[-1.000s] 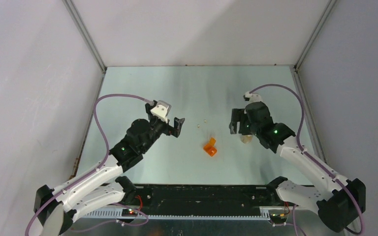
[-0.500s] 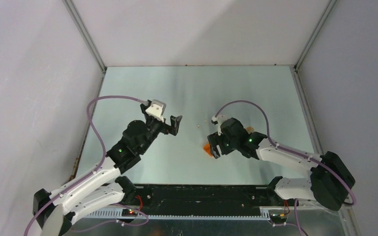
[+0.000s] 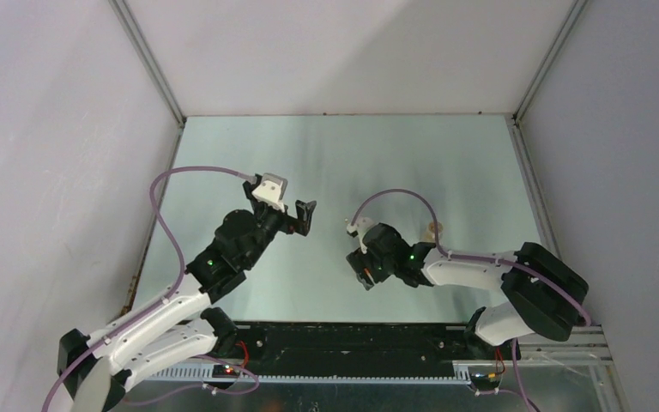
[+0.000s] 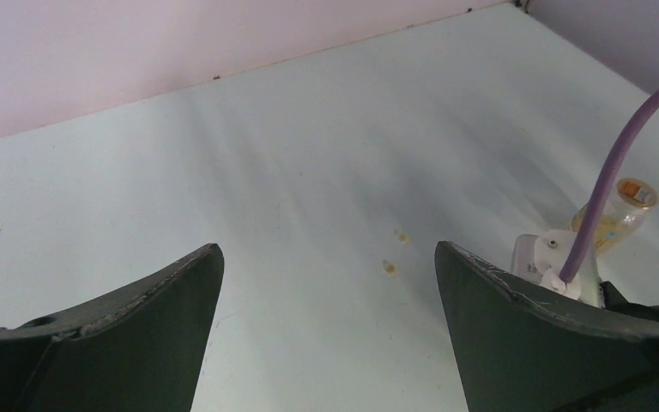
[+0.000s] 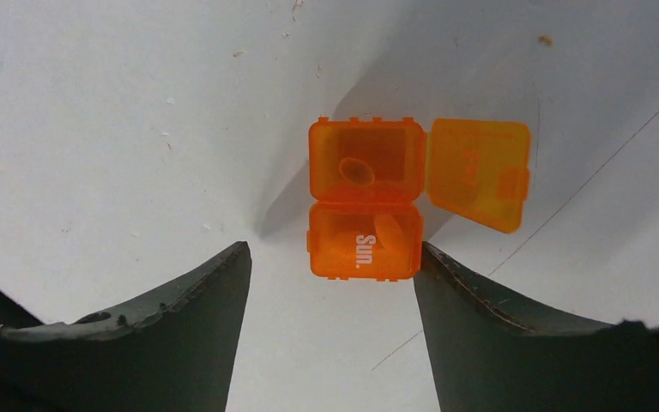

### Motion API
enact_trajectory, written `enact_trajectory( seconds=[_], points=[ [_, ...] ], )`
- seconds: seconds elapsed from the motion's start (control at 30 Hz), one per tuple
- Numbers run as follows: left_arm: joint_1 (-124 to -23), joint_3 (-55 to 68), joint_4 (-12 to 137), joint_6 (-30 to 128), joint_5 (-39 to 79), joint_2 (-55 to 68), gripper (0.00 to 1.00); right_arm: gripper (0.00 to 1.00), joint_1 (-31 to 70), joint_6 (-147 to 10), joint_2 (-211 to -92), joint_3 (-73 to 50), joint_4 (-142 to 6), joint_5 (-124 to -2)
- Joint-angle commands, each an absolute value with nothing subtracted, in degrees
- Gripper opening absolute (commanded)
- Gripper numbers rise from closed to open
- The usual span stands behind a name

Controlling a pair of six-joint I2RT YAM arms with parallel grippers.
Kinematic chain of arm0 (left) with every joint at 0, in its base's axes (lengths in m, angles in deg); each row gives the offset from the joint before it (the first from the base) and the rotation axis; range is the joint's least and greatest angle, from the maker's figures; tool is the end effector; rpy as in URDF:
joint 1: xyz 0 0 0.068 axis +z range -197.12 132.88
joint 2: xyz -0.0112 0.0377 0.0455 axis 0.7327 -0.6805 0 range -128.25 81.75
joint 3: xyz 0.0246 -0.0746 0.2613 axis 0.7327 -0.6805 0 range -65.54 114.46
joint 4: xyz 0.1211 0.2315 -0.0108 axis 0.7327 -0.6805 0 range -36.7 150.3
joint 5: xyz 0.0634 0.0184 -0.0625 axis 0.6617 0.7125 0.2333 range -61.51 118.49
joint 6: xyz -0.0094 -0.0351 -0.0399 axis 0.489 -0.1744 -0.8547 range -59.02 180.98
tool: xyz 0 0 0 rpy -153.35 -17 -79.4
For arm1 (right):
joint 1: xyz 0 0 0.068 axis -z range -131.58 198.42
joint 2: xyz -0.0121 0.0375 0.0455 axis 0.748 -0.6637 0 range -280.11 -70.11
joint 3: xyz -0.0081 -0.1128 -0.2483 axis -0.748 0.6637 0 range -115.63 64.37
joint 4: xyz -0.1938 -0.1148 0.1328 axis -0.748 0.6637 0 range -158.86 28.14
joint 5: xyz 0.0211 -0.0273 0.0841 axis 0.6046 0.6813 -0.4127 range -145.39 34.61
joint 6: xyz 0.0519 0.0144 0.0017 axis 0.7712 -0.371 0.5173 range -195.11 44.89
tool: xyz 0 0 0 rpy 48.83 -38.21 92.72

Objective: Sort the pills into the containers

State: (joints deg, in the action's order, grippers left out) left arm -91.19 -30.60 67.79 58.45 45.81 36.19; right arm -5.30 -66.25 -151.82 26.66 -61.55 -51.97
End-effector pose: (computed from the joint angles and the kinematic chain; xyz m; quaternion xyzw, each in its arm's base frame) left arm 0.1473 -0.1279 0.3098 0.1578 0.7079 -0.1684 0.6675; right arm 0.1605 0.2150 0.1623 -0.3507 0.8755 0.1479 0.2977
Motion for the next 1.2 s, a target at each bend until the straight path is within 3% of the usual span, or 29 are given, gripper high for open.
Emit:
enact_trajectory(
  seconds=[0.0,0.4,0.6,0.77,0.9,1.03,1.17],
  points=[
    [-90.7,-27.8,66.5,57.3,47.7,36.0,0.99,0.71,-7.0,-66.8,-153.3,26.7,-66.3,-45.4],
    [-90.1,-28.3,66.6,56.2,47.6,36.6,0.99,0.58,-7.2,-65.6,-155.1,26.8,-66.4,-44.0],
    [-87.1,-25.1,61.2,47.3,46.5,34.8,0.99,0.42,-7.2,-66.0,-153.2,26.7,-67.0,-43.6],
    [-83.1,-21.3,53.1,35.6,45.4,32.0,0.99,0.38,-7.3,-67.6,-149.1,26.2,-66.5,-45.5],
    [-80.6,-19.3,49.3,25.3,39.8,29.6,0.99,0.38,-7.3,-70.4,-144.8,24.1,-62.9,-51.4],
    [-78.1,-15.4,44.8,17.0,27.8,23.9,0.91,0.37,-7.6,-73.3,-142.3,19.9,-57.7,-57.8],
    [-77.6,-12.3,42.4,12.9,18.7,18.4,0.89,0.37,-8.4,-77.1,-141.5,14.3,-51.9,-60.6]
  ],
)
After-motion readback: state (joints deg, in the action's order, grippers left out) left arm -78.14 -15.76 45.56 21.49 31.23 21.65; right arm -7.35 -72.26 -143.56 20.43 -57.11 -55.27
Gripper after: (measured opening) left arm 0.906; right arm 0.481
